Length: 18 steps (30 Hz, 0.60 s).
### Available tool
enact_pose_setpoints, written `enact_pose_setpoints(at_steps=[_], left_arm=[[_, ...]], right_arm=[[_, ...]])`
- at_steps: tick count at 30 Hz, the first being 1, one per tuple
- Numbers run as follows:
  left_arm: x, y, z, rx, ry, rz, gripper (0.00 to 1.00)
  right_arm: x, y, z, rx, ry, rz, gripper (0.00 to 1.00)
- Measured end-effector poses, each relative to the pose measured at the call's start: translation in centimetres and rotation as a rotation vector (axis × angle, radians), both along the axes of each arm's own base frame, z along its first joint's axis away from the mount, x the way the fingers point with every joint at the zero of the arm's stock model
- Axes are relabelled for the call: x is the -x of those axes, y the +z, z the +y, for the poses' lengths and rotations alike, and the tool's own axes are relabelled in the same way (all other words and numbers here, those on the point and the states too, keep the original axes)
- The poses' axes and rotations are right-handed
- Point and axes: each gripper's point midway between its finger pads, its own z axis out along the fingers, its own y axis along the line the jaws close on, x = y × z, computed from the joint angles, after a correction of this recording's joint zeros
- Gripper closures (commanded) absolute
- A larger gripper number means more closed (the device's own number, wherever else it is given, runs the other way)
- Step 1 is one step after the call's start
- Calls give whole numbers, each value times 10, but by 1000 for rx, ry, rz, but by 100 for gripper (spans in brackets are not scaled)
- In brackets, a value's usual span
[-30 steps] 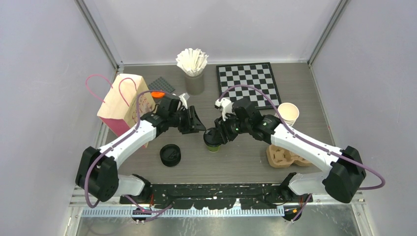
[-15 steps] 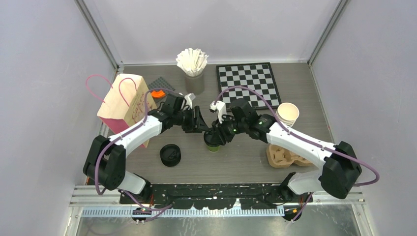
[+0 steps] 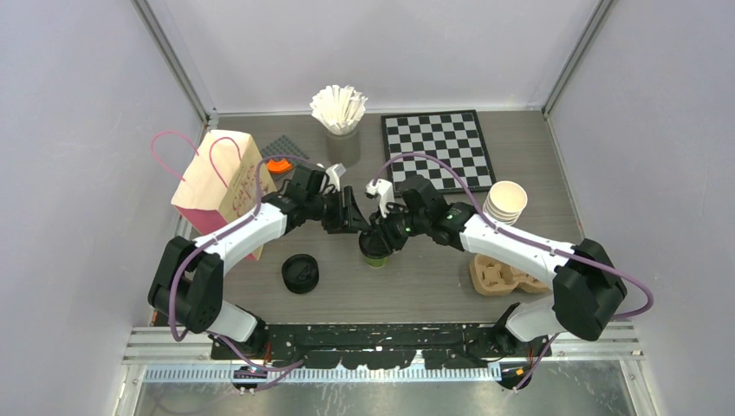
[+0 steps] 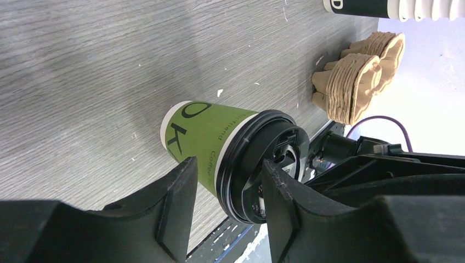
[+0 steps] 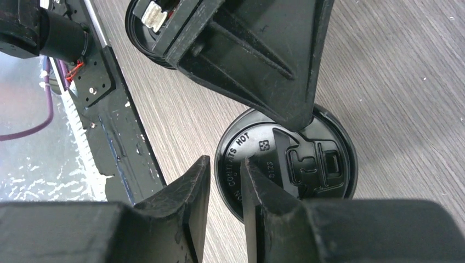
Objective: Pack the takeout coffee
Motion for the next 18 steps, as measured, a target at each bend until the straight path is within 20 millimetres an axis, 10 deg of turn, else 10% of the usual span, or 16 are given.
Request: enact_pose_setpoints(at_steps=[18], left_arm=[[-1,-2,0,-6,-3,-6,55]], right_arm=[[-1,-7,3,-138,-160,60,69]])
